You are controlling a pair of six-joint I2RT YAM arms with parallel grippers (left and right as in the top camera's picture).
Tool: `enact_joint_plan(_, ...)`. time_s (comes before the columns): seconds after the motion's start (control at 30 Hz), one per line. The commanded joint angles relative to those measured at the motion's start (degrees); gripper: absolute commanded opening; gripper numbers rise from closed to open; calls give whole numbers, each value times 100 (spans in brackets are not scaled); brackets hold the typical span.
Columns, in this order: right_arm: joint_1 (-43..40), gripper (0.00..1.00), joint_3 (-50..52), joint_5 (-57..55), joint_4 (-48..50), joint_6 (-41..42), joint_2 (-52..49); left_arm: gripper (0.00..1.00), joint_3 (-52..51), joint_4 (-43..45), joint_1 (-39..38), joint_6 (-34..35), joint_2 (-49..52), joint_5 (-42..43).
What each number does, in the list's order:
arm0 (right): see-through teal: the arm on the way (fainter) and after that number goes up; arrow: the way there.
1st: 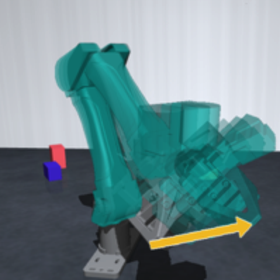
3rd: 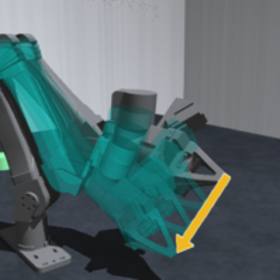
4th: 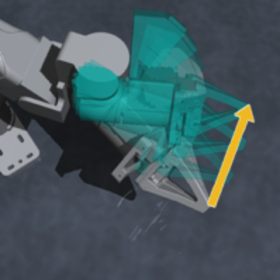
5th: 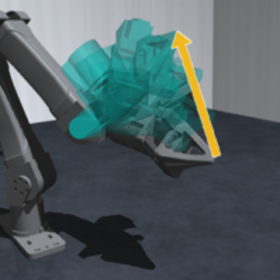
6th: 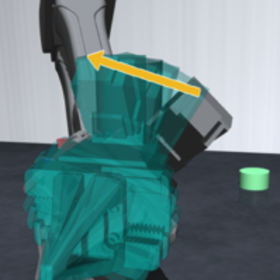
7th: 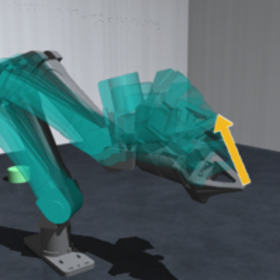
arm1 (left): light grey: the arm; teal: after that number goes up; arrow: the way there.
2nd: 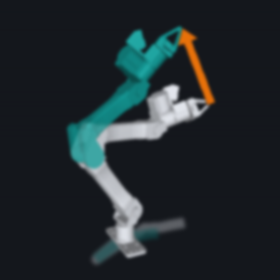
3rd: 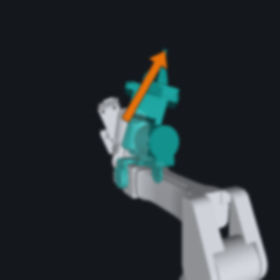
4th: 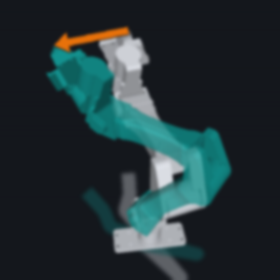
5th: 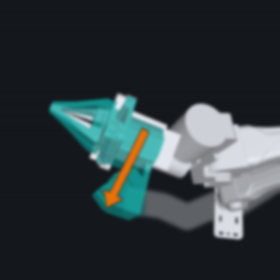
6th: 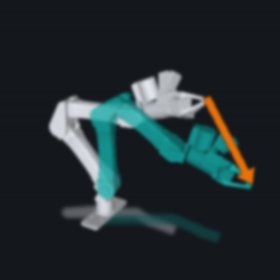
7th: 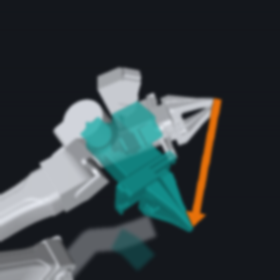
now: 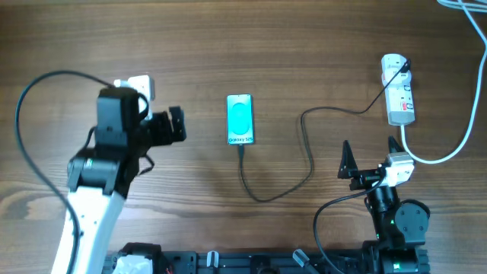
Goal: Plug charger to phone and switch on socket
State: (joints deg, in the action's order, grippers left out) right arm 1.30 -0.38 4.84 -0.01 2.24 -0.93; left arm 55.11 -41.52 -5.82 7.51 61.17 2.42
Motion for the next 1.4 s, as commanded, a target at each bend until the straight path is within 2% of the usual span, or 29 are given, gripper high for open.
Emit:
enact_joint_plan(0.0,-31,100,9,-92,4,-72,72,100,-490,184,245,-413,-863,317)
enact_joint_plan(0.17,-31,100,7,-92,4,-74,72,100,-955,101,461,-413,-1932,339)
enact_joint_plan(0.3,-31,100,9,-92,4,-74,72,100,-1010,-323,590,-411,-2483,332)
enact_joint_plan(0.43,-31,100,7,-92,4,-74,72,100,-1012,-638,610,-411,-2693,289)
enact_joint_plan(0.6,-31,100,9,-94,4,-74,72,100,-1117,-625,610,-411,-2802,293)
enact_joint_plan(0.73,-31,100,7,-94,2,-76,72,100,-1421,-597,612,-461,-3276,234)
enact_joint_plan(1.13,-31,100,9,-94,4,-72,72,100,-2632,260,1113,-560,-4690,358)
enact_joint_plan(1.37,-31,100,7,-92,4,-74,72,100,-3329,1128,1134,-557,-5261,616)
